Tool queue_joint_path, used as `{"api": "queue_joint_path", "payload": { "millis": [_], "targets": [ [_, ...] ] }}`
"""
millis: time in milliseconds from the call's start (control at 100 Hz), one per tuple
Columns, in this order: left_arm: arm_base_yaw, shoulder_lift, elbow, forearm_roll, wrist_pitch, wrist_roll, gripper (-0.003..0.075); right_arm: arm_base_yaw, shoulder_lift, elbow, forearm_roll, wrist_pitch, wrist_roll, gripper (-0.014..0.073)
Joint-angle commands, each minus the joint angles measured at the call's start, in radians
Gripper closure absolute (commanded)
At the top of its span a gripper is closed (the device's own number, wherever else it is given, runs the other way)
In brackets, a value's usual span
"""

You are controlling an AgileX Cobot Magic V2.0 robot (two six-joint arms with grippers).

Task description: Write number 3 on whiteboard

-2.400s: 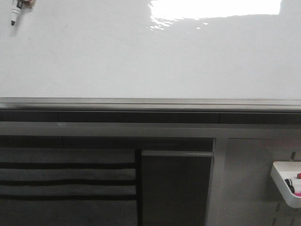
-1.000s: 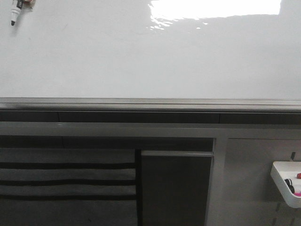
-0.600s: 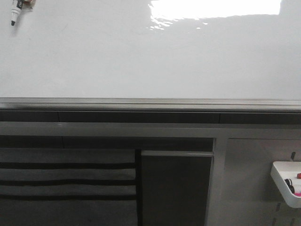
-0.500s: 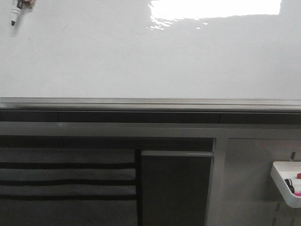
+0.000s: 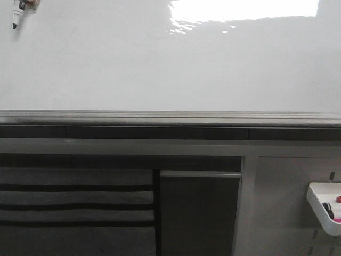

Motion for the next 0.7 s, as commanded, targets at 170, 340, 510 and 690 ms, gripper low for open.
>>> {"api": "queue_joint_path", "payload": {
  "millis": [170,340,510,690],
  "targets": [
    [0.004,0.022,-0.028,-0.056,-0.089,0.001,0.0303,-0.007,0.026,-0.039,0.024,-0.063,-0.01,0.0],
    [0.004,0.107,-0.069,-0.056,-0.068,0.018,0.0344,-0.007,0.078,-0.073,0.041,-0.006,-0.01,0.0],
    [0.004,0.28,-0.137,-0.056,-0.062,0.064,0.0372,-0.007,0.109,-0.074,0.052,-0.008,-0.01,0.0],
    [-0.002,0.481,-0.206,-0.056,-0.087,0.081,0.0397,-0.007,0.115,-0.074,0.056,-0.008,-0.01,0.0]
  ]
}}
